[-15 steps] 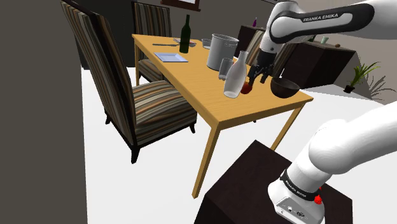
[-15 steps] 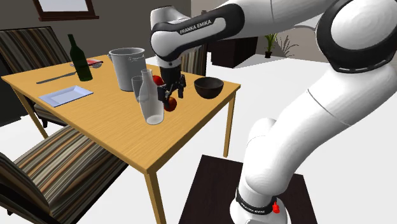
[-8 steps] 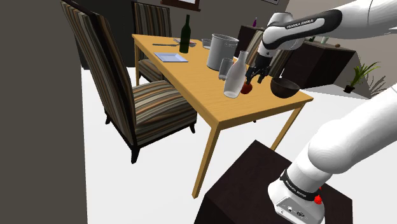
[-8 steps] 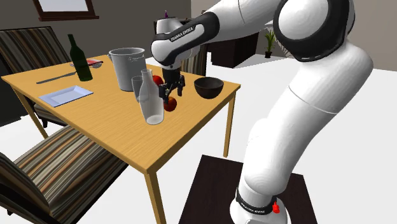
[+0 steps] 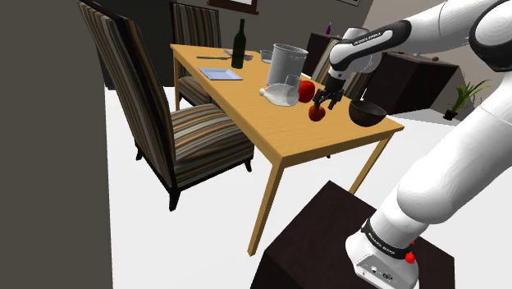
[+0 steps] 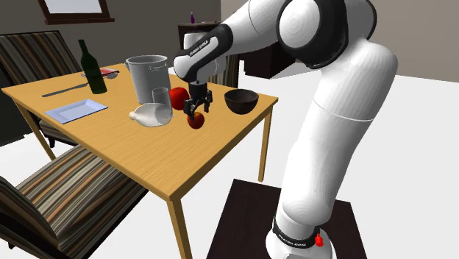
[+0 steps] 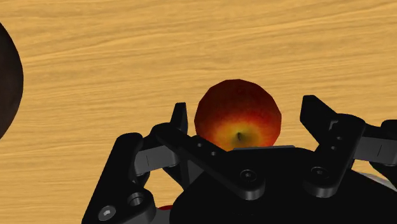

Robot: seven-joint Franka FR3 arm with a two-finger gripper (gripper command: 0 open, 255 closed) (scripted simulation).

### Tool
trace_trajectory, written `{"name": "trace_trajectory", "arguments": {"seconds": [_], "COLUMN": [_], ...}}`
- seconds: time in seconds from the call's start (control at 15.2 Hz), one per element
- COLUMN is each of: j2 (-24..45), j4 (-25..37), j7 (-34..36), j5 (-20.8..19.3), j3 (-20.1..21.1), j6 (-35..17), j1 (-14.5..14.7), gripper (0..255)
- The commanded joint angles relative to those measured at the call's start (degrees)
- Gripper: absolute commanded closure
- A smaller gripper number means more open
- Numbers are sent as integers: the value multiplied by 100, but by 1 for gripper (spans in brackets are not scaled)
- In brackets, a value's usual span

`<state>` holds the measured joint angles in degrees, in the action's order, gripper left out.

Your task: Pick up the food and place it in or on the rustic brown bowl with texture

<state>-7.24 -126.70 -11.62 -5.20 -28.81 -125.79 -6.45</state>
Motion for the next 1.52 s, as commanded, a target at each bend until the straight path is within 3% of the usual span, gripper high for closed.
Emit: {"name": "trace_trajectory", "arguments": {"seconds": [0.0,0.66,0.73,1.45], "j2": [99,221,221,145], "j4": [-69,-157,-157,-70], "j7": [-47,-95,-95,-68], "j5": [49,113,113,74], "j3": [-28,-49,-49,-36], "j6": [-164,-362,-362,-206], "j1": [-3,-2,-2,-3], "gripper": [0,0,255,255]}}
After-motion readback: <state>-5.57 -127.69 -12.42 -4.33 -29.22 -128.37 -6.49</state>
